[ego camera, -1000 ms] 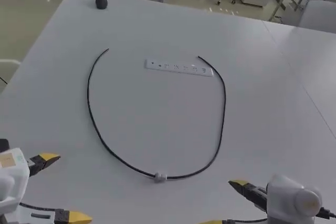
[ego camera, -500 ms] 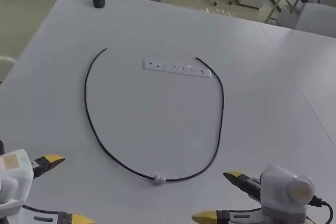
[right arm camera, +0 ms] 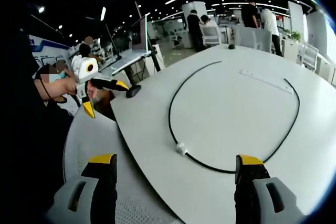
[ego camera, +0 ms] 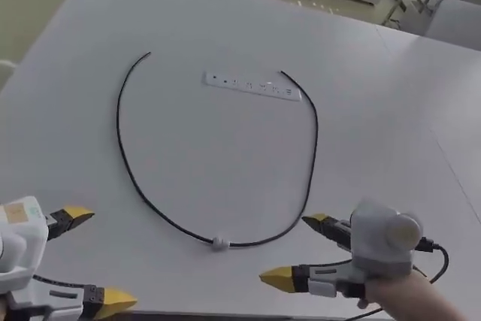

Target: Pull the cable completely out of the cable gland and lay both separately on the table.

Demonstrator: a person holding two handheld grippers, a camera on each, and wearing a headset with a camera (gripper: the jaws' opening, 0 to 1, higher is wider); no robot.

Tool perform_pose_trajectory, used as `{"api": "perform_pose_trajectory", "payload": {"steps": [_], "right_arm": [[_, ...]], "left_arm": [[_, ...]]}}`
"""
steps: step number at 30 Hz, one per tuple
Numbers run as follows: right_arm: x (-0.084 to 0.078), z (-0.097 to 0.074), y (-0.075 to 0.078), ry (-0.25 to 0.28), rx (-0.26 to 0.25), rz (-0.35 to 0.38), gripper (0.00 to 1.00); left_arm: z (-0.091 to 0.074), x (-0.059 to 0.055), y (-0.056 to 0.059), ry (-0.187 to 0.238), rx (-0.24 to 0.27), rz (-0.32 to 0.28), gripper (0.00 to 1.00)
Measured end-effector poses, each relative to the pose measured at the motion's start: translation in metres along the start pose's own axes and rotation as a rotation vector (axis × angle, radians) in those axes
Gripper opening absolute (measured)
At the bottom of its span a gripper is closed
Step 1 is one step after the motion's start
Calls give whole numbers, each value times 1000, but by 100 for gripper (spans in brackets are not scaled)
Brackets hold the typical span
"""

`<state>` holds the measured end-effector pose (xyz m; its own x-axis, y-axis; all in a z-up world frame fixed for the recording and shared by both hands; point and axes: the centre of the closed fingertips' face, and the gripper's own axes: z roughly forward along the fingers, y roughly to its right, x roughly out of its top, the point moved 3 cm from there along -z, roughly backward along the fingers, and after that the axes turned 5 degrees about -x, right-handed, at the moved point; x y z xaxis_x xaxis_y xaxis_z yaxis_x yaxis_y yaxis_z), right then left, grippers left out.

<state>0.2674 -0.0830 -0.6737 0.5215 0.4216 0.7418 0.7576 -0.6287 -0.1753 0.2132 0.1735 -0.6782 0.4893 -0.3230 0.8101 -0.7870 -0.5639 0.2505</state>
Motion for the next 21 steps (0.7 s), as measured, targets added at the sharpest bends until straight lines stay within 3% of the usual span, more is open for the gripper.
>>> {"api": "perform_pose_trajectory", "payload": {"steps": [21], "right_arm": [[-5,51,13,-214,79,-239,73]], "left_arm": [[5,-4,4,-2,20,-24,92]]}}
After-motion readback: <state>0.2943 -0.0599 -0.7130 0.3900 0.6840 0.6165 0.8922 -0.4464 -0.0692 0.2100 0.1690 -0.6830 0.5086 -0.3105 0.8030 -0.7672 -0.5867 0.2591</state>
